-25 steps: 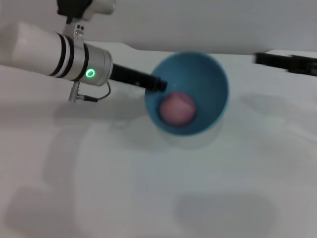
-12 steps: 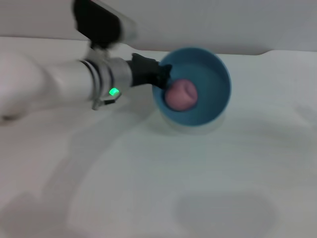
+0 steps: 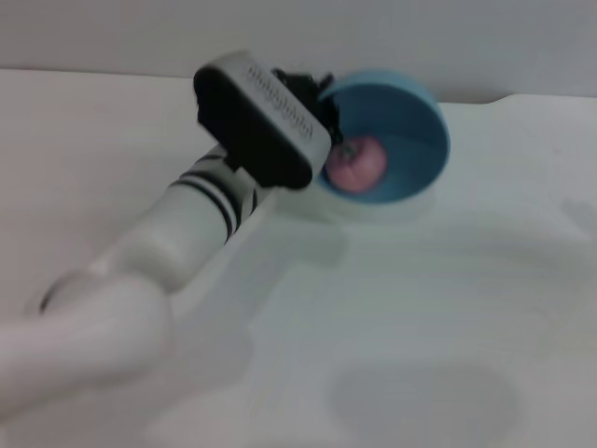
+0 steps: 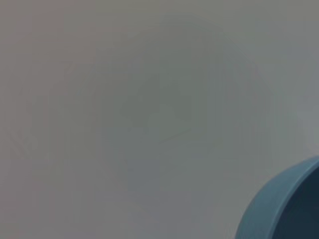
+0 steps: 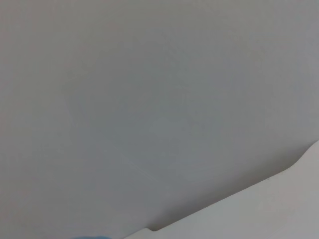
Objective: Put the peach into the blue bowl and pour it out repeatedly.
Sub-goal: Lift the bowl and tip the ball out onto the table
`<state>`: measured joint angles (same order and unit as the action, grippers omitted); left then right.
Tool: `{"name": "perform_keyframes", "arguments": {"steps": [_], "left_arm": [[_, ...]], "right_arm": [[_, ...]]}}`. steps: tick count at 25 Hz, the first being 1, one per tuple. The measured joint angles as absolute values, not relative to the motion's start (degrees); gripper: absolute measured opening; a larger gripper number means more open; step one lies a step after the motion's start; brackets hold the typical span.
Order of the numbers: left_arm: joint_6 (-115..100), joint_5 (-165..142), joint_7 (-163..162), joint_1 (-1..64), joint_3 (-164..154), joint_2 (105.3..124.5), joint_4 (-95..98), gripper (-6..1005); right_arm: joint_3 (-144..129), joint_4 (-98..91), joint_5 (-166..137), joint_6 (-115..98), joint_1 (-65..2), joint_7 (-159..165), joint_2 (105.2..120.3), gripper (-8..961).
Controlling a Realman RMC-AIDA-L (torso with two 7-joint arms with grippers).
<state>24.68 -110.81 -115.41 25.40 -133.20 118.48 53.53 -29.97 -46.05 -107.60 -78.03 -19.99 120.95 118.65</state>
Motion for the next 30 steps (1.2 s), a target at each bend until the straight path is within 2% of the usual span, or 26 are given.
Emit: {"name": "perform_keyframes", "arguments": {"steps": [8,15,21,27,29,30], "left_arm": [[51.99,-115.30,-115.03,24.47,-147.71,118.88,46.23,-1],[54.24,-115.40,-112.10,24.60,-150.06,119.01,44.47,-1],[54.42,-115.00,-122.11,23.93,-145.29,118.67,45.02,-2],[40.45,-115.21,-128.35,21.86,-131.46,118.13,51.66,-2],[31.23,-115.29,-128.41,21.62,-124.82,118.02,54.69,-2],[19.13,-115.18,-128.70,21.45,-116.45,117.96,58.10,-2]], "right_arm": [[-29.87,-45.74,-107.66,-77.76,-20.00,119.62,118.65,412],[-30.28,-44.65,-107.67,-77.74,-20.30,119.36,118.52,412],[-30.55,-43.72,-107.59,-78.09,-20.58,117.58,118.48,418],[-30.87,-41.25,-107.68,-79.67,-22.23,113.62,118.47,431],[-31.94,-40.93,-107.73,-80.35,-22.73,112.10,118.46,436],[-34.35,-40.82,-107.75,-80.53,-23.24,111.27,118.47,438]]}}
